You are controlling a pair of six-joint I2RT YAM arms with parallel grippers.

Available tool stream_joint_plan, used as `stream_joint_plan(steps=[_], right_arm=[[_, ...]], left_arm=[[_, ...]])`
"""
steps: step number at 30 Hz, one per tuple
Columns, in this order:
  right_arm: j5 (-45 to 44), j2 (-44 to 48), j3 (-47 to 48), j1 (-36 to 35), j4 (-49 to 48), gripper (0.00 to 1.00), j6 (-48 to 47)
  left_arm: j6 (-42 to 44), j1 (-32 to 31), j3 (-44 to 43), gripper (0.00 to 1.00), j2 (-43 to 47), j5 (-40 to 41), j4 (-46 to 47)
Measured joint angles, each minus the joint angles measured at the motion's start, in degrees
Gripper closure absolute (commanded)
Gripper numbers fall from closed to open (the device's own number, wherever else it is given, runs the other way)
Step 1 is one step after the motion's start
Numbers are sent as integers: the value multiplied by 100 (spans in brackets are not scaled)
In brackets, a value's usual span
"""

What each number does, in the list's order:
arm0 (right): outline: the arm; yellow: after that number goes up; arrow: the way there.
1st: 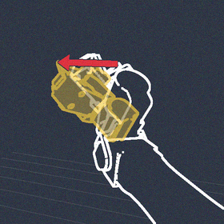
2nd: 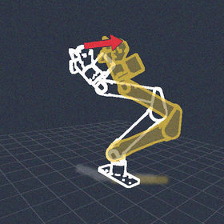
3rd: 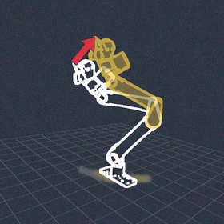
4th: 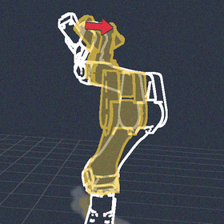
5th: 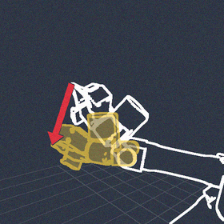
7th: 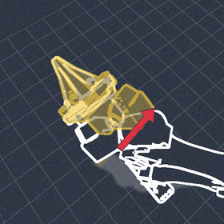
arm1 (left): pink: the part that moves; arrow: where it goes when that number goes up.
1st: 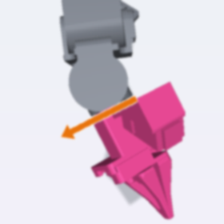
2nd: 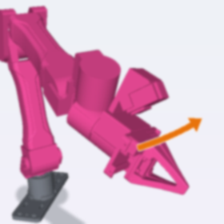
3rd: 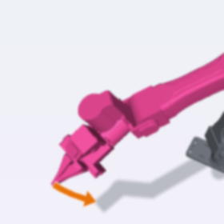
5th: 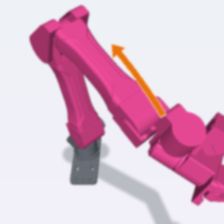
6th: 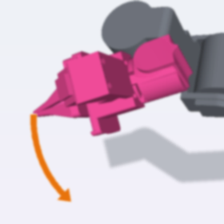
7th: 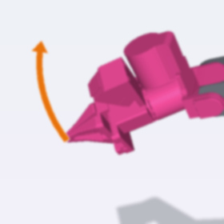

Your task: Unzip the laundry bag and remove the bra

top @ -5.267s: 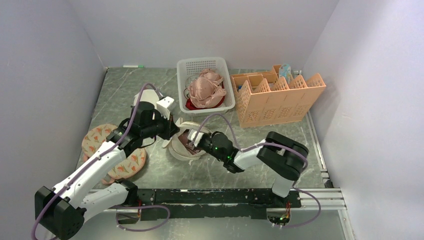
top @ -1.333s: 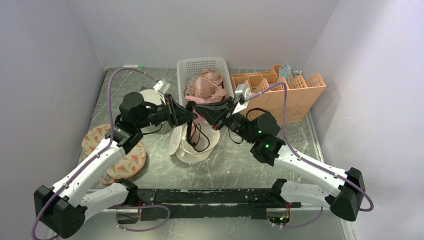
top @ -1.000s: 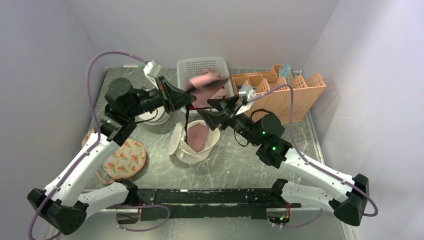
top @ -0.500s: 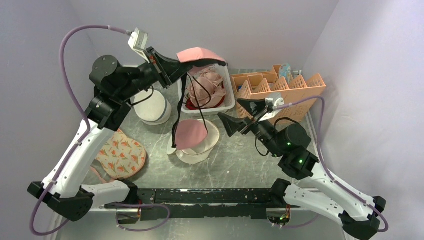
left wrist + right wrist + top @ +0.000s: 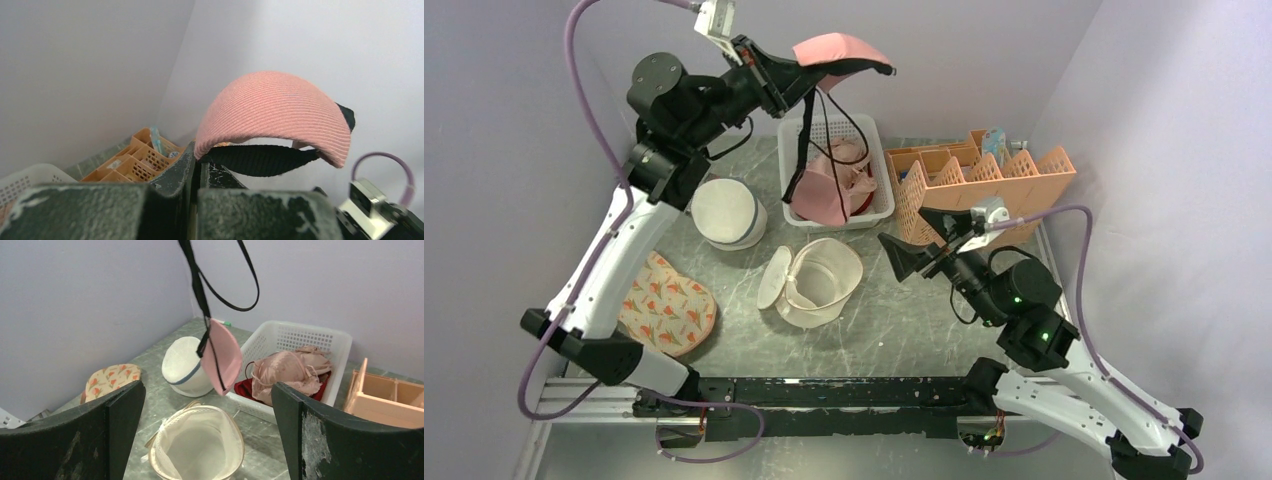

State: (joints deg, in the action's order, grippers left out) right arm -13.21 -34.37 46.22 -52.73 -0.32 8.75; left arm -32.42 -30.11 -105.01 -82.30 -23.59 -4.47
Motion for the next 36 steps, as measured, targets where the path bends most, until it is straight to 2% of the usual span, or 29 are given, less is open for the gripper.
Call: stream_joint_plan(steps=[10, 20, 31, 36], right_arm=[[-310, 446, 2, 2, 485, 1, -98], [-520, 826, 50, 2, 824, 1, -92], [-546, 824, 57, 2, 881, 1, -44], [-529, 748, 57, 2, 876, 1, -4]], left_arm=[[-114, 157, -186, 93, -1338, 299, 616], [-494, 968, 63, 93, -2850, -13, 1200], [-289, 1207, -435, 93, -3163, -216, 1283], [-208, 1207, -251, 93, -3126, -363, 1482]])
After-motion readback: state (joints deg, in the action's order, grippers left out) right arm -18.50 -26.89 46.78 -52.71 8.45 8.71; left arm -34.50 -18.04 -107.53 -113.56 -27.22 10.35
